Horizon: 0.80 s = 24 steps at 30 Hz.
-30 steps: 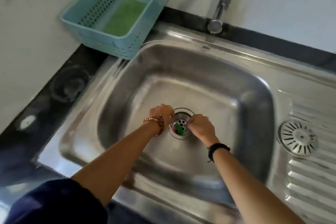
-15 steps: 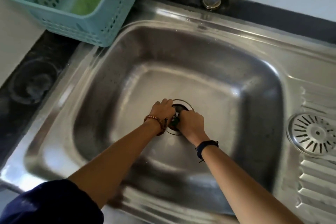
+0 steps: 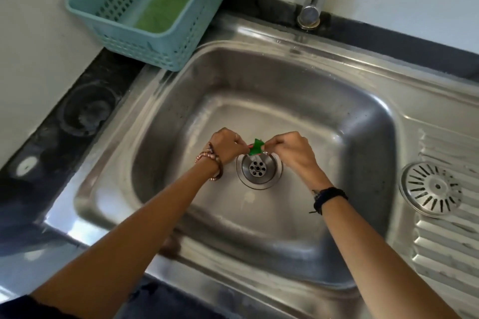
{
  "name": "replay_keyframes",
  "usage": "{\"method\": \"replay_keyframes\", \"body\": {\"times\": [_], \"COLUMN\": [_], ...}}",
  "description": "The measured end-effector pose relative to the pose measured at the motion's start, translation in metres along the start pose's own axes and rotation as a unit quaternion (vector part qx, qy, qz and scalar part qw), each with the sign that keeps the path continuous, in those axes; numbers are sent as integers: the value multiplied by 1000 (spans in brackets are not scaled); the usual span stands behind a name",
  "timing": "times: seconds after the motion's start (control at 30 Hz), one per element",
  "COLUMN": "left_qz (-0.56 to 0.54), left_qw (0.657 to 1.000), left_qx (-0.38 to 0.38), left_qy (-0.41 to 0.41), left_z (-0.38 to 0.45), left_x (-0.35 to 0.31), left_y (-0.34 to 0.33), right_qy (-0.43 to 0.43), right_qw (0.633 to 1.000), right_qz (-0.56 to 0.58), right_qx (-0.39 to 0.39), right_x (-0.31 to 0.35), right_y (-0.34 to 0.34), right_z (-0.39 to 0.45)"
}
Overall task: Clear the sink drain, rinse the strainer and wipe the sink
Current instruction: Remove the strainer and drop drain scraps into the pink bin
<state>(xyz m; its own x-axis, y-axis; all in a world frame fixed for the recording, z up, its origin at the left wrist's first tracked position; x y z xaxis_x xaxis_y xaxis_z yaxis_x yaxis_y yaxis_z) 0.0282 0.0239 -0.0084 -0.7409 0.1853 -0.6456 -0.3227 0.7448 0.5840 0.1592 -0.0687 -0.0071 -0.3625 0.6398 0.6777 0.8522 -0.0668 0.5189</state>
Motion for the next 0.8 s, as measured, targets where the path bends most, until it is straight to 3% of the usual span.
{"method": "replay_keyframes", "body": {"times": [0.17,0.3,0.53,0.67,0.8], "left_qz": [-147,-231,-366,-422,-479], "left_qw": [987,968,902,852,803], "left_qx": [4,-84,-231,-310,-351], "left_qy": [61,55,6,12,55], "left_z": [-42,-100,-241,-343,-441], "left_x": [-1,2,47,103,182], "left_y": [31,63,94,94,70], "right_qy": [13,50,161,225,233], "right_qw": [987,977,964,951,943], "right_qz": [161,205,201,161,116], "right_qx": [21,37,62,141,210], "right_x": [33,78,158,183,183], "right_y": [-2,-20,-98,-179,-279], "right_z": [-29,-59,-146,-215,-274]}}
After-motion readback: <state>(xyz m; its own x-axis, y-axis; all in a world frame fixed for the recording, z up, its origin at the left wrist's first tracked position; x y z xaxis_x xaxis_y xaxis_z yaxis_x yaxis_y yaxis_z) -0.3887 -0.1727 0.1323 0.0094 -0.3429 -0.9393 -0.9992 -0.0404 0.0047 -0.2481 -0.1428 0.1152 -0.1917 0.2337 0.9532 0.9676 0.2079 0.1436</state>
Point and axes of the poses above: each hand's wrist, its own z-axis towards the middle knuckle, its own y-axis out of the back of the hand, x = y × z, the point moved 2 cm from there along z, towards the middle knuckle, and after that the axes turned 7 degrees about x, right-handed, at the moved point
